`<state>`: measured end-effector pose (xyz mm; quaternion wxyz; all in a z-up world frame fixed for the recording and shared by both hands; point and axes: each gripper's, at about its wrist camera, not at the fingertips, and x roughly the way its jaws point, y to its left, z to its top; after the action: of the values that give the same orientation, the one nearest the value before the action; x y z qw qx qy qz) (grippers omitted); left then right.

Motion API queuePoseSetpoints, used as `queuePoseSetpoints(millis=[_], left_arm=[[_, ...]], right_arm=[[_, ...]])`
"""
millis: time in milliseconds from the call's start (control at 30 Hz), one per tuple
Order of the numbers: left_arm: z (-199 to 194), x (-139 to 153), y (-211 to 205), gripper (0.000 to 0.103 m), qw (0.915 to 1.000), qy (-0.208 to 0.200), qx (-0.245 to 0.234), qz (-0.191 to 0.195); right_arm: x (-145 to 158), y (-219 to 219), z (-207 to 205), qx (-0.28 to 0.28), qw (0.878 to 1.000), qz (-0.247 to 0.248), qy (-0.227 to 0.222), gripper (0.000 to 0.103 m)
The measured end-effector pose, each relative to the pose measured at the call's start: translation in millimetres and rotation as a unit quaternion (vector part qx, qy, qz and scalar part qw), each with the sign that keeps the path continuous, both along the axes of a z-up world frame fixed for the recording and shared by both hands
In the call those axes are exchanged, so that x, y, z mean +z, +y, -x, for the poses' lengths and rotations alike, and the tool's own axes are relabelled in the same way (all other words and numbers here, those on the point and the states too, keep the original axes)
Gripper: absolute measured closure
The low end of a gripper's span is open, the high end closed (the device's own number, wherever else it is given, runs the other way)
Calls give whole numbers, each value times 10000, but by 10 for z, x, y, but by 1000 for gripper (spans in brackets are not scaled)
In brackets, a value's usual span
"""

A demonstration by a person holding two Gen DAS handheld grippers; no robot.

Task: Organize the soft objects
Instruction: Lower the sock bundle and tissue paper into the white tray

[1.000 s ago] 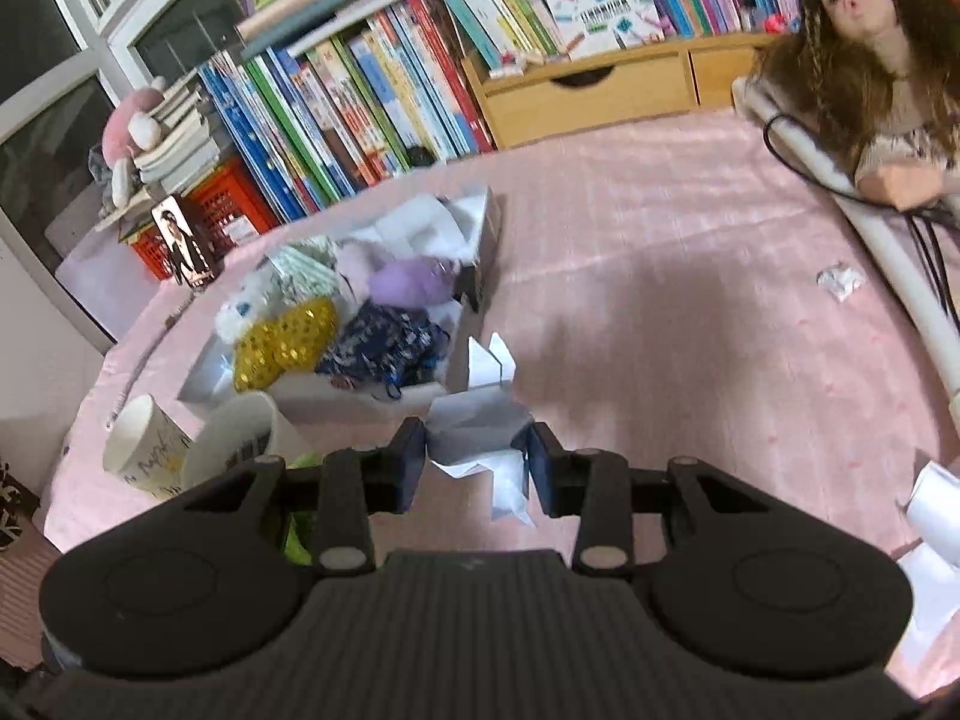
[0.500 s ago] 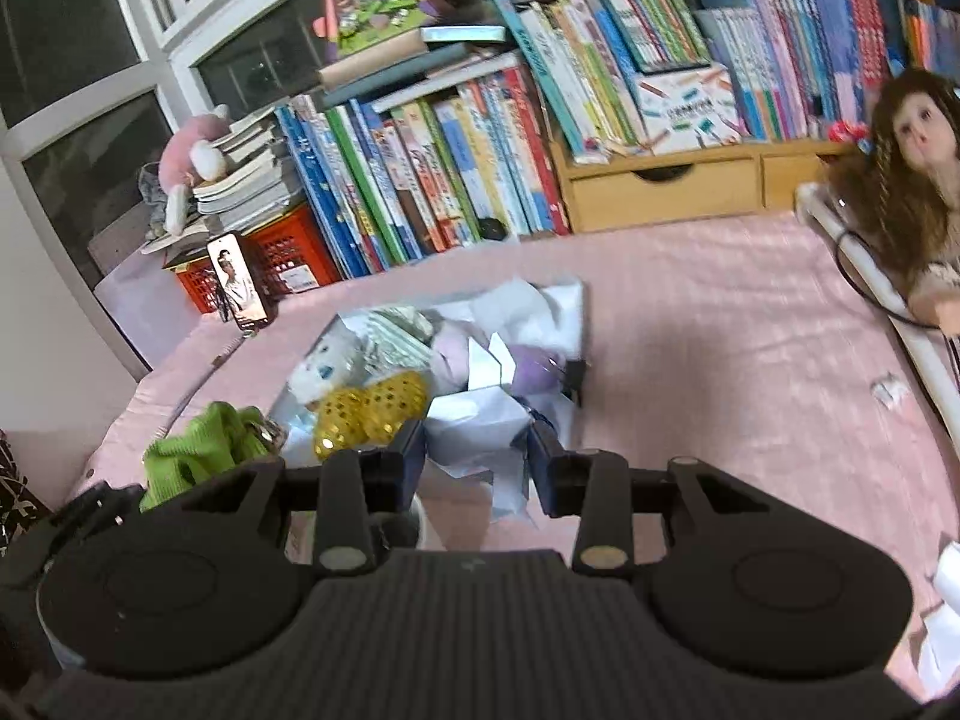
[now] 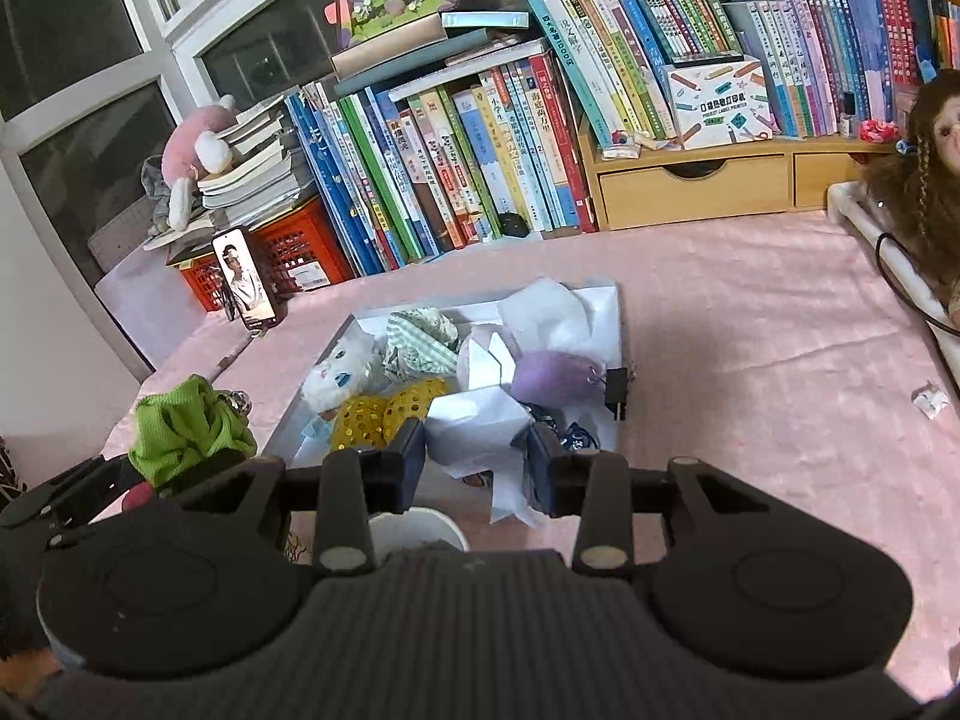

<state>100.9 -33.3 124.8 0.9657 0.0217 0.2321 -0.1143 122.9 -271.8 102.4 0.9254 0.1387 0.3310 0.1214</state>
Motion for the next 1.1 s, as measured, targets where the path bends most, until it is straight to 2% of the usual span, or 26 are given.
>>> queuePoseSetpoints(millis=[200,467,800,1100], left_arm=[[-268,-8,113,60,9993,353,41,88],[-705,-20,243,60,9958,920,-2,18],[-1415,-210,440,59,9806,1957,54,9],[-1906,-385,362,59,9710,2373,-255,158]], right_arm=[[-26,69,-127,25,10000,-22,53,60],[-83,292,-400,229,9993,146,259,59],[-261,538,-856,356,9961,478,658,59],[-418,668,-1170,504,9918,704,937,58]])
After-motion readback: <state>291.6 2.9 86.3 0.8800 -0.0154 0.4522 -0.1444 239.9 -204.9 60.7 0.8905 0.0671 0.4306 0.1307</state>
